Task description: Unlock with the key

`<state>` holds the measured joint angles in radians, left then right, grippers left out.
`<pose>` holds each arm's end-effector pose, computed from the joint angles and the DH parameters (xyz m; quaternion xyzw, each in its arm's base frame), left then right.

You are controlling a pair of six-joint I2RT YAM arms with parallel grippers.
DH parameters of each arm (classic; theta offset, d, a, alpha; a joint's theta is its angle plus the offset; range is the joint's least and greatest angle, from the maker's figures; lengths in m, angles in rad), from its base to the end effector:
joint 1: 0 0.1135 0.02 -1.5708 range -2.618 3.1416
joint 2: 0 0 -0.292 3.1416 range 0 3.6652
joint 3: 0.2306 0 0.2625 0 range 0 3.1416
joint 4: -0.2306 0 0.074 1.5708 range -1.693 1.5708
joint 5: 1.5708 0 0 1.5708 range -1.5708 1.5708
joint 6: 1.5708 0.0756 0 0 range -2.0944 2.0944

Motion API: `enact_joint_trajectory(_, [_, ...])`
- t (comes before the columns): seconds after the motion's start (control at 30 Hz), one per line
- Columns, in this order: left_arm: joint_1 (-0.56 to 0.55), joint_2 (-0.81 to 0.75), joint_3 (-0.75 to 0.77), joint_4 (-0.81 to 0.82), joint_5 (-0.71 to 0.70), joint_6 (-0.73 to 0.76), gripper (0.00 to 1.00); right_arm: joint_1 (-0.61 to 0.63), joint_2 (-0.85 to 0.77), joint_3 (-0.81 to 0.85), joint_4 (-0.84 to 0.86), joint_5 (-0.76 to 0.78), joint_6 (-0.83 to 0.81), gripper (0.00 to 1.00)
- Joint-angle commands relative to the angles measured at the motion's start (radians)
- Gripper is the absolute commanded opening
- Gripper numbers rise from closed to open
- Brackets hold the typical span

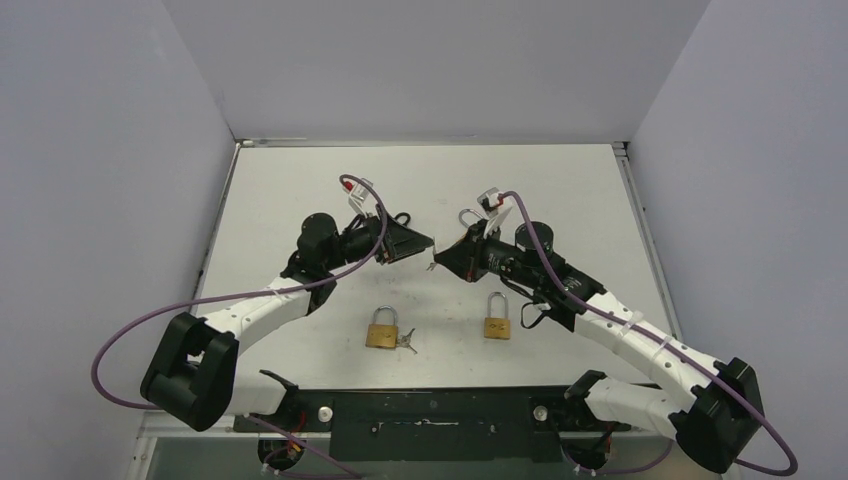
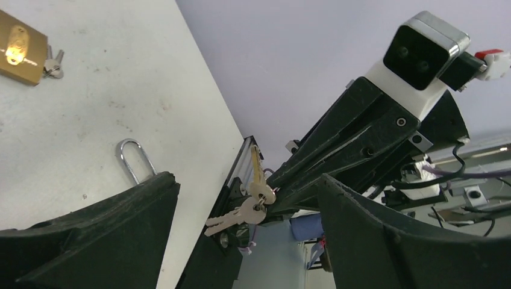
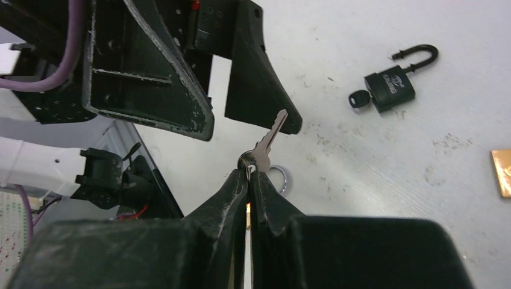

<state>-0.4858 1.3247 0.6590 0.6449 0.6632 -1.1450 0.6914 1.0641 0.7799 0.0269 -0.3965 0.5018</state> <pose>0.2616 -0.1908 0.2833 -0.0031 0.7129 -0.6411 0.2843 0.1966 0.2007 0.3182 -0.1932 0.7616 0.4653 0.4075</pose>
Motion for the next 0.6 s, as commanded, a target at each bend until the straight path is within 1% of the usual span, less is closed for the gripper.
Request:
enact_joint_trajectory(0.0, [-0.003, -0.016, 0.036, 0.149, 0.074, -0.007, 0.81, 0.014, 0.004, 0.047, 0.161, -0.101, 0.001, 0.00])
enact_joint_trajectory(0.07, [-0.006, -0.007, 0.031, 0.217, 0.072, -0.078, 0.76, 0.016, 0.006, 0.058, 0.137, -0.105, -0.019, 0.00])
enact_joint_trajectory(0.13, [-0.008, -0.007, 0.028, 0.217, 0.058, -0.096, 0.69, 0.018, 0.019, 0.079, 0.101, -0.105, -0.041, 0.00])
enact_joint_trajectory(0.17, [-0.009, -0.007, 0.033, 0.187, 0.050, -0.086, 0.64, 0.023, 0.025, 0.090, 0.083, -0.105, -0.051, 0.00])
enact_joint_trajectory(0.23, [-0.013, -0.005, 0.060, 0.069, 0.039, -0.044, 0.51, 0.027, 0.037, 0.107, 0.055, -0.096, -0.068, 0.00])
enact_joint_trajectory(0.37, [-0.025, 0.004, 0.121, -0.106, 0.026, 0.027, 0.36, 0.036, 0.063, 0.134, -0.002, -0.074, -0.098, 0.00])
enact_joint_trajectory(0.47, [-0.025, 0.004, 0.148, -0.162, 0.013, 0.042, 0.17, 0.047, 0.075, 0.145, -0.023, -0.059, -0.115, 0.00])
enact_joint_trajectory(0.53, [-0.026, 0.003, 0.156, -0.159, 0.014, 0.041, 0.04, 0.050, 0.081, 0.153, -0.047, -0.051, -0.120, 0.00])
enact_joint_trajectory(0.57, [-0.029, 0.002, 0.158, -0.153, 0.015, 0.041, 0.00, 0.052, 0.086, 0.157, -0.060, -0.046, -0.120, 0.00])
